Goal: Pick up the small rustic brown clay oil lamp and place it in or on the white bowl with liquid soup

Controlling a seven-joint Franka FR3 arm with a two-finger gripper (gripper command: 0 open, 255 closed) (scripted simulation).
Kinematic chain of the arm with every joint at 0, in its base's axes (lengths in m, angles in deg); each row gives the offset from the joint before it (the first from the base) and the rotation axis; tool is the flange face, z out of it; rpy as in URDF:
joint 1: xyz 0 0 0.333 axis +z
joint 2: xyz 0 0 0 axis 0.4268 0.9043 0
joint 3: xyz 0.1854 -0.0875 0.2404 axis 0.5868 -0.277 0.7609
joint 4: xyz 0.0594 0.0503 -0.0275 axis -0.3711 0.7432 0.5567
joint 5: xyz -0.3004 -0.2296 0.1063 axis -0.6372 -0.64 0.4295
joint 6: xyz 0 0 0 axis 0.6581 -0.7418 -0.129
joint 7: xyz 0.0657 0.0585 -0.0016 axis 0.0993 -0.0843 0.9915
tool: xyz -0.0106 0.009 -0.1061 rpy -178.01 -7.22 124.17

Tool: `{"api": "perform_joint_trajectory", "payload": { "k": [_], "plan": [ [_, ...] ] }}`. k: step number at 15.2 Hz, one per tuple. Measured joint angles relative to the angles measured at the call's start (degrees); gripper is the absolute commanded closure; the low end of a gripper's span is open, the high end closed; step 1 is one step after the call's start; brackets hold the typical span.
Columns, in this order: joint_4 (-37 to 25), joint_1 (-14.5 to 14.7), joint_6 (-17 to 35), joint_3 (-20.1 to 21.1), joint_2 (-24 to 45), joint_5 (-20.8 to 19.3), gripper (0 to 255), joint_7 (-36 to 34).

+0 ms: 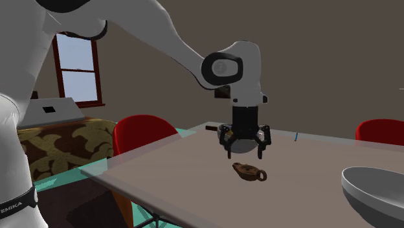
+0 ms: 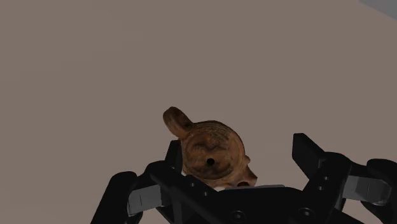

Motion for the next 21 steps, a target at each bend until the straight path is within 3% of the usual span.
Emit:
{"api": "perform_joint_trajectory", "payload": {
  "k": [3,16,17,21],
  "plan": [
    [-3.96,-1.50,0.37,1.35,4.28,1.21,0,3.46],
    [-3.52,-2.72,4.45,2.48,8.03,2.88,0,5.05],
    [-3.52,-2.72,4.45,2.48,8.03,2.88,255,5.05],
    [-3.52,-2.72,4.45,2.47,8.03,2.87,255,5.05]
  ]
}}
